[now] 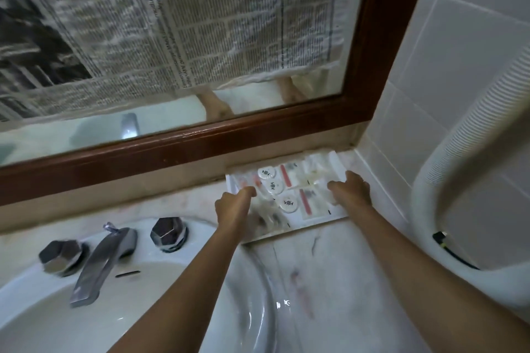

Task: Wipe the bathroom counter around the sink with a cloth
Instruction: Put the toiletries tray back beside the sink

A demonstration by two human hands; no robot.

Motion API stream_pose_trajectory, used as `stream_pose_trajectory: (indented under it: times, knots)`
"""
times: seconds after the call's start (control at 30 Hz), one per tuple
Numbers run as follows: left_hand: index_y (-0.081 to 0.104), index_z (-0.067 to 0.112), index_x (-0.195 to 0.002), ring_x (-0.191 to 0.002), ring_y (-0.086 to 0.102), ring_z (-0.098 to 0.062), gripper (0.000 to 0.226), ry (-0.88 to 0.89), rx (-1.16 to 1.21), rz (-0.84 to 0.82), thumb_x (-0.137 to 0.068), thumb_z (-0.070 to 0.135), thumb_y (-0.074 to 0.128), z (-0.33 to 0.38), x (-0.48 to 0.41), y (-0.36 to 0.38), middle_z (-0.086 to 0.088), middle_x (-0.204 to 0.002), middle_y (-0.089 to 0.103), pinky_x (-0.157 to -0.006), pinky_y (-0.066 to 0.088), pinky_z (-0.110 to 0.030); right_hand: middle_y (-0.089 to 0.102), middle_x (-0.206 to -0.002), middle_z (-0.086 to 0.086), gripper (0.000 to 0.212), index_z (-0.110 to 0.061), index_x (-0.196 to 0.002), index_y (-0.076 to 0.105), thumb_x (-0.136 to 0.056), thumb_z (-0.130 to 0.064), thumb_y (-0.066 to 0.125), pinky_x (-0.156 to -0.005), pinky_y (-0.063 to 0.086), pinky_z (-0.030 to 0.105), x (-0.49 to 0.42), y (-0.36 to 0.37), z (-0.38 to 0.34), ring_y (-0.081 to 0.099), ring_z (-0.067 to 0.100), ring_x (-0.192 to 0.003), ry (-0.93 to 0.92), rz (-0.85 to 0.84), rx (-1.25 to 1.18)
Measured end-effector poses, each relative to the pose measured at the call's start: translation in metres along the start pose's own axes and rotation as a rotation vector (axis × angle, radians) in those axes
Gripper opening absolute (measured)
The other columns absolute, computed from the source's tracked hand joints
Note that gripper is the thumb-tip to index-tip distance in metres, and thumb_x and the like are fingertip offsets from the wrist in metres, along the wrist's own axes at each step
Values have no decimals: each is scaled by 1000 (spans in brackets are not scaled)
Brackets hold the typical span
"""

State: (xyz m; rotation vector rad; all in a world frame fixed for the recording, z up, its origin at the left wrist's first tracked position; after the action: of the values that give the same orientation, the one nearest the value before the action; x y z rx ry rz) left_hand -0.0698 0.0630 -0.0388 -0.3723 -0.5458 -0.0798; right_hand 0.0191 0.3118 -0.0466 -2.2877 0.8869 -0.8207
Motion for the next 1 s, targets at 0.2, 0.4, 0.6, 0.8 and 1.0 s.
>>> stream_pose_trajectory:
  times: [0.2, 0.4, 0.6, 0.8, 1.0]
  knots:
    - [51, 6, -119, -102, 51, -25, 46, 90, -39, -33, -80, 27, 64, -6, 7, 0, -10, -129, 51, -85, 44, -37, 29, -154, 8, 64, -9, -144, 36, -85, -26, 55, -112, 30, 42, 3, 4, 4, 27, 27, -141, -90, 1, 138]
    - [53, 18, -135, -128, 47, -17, 47, 249, -26, 23, -88, 17, 61, -26, 53, -27, -2, -147, 44, -104, 40, -33, 42, -148, 6, 47, -11, -134, 52, -88, -17, 58, -112, 27, 34, 70, 21, -8, 26, 21, -142, -393, 62, 93]
    - [72, 27, -90, -81, 62, 5, 29, 351, 103, 183, -85, 0, 61, -87, 135, -127, 5, -105, 67, -69, 43, -5, 52, -138, 5, 47, -15, -133, 54, -86, -13, 62, -105, 32, 28, 198, 69, -19, 39, 20, -134, -594, -81, 67]
    - [73, 30, -84, -82, 63, 1, 32, 344, 36, 436, -83, -1, 64, -176, 201, -267, 18, -93, 67, -66, 44, -8, 53, -124, -8, 40, -19, -126, 59, -86, -14, 63, -97, 31, 17, 335, 145, -45, 42, 11, -128, -837, -281, 76]
    - [70, 34, -90, -82, 60, 6, 25, 276, -43, 575, -86, 10, 64, -276, 252, -418, 19, -99, 64, -69, 46, -11, 56, -122, -9, 36, -23, -124, 59, -89, -17, 60, -92, 33, 18, 473, 244, -69, 45, 9, -122, -963, -443, 108]
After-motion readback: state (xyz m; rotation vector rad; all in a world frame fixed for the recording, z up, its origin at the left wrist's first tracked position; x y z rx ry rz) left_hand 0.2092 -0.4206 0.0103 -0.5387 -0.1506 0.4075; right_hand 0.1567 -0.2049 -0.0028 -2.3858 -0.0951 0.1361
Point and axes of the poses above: each hand's wrist, its own x-axis away from the middle knuckle, its own y-axis out of the palm, z = x × y, the point moved 4 cm from there along -x, towards the middle knuckle
